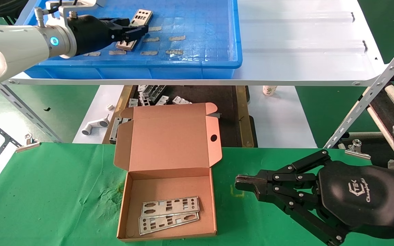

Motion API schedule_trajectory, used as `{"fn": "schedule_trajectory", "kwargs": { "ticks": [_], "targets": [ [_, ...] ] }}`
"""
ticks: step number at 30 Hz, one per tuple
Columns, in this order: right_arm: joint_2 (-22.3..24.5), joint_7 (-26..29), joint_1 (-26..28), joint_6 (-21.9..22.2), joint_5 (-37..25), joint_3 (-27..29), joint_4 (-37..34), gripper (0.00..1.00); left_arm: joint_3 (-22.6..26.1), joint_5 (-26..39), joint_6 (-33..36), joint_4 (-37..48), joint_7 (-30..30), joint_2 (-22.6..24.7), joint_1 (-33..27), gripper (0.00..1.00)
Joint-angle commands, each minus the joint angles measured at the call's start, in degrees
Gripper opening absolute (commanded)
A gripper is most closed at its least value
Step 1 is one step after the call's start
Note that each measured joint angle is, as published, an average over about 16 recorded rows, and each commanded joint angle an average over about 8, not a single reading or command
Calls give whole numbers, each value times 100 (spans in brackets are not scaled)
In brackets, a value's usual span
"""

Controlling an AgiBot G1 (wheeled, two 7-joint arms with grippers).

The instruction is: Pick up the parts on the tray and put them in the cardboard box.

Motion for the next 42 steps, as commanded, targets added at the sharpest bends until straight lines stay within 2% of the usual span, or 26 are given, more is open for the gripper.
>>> {"fn": "schedule_trajectory", "kwargs": {
  "ticks": [1,23,26,27,29,34,36,38,42],
  "targets": [
    [0,0,0,0,0,0,0,0,-7,-9,-7,20,34,6,-4,0],
    [1,-1,1,1,1,-2,0,0,-123,-167,4,107,324,-10,-89,0],
    [1,-1,1,1,2,-2,0,0,-128,-174,7,136,343,5,-89,3],
    [1,-1,1,1,2,-3,0,0,-129,-175,7,147,347,10,-90,6],
    [1,-1,1,1,2,-3,0,0,-129,-175,8,167,357,19,-93,18],
    [1,-2,1,1,2,-3,0,0,-132,-179,-12,205,384,40,-102,74],
    [1,-2,1,1,2,-3,0,0,-134,-180,-28,219,395,50,-101,92],
    [1,-2,1,1,2,-4,0,0,-135,-182,-41,235,404,61,-97,100],
    [2,-2,1,2,3,-4,0,0,-136,-183,-53,266,416,76,-88,100]
  ]
}}
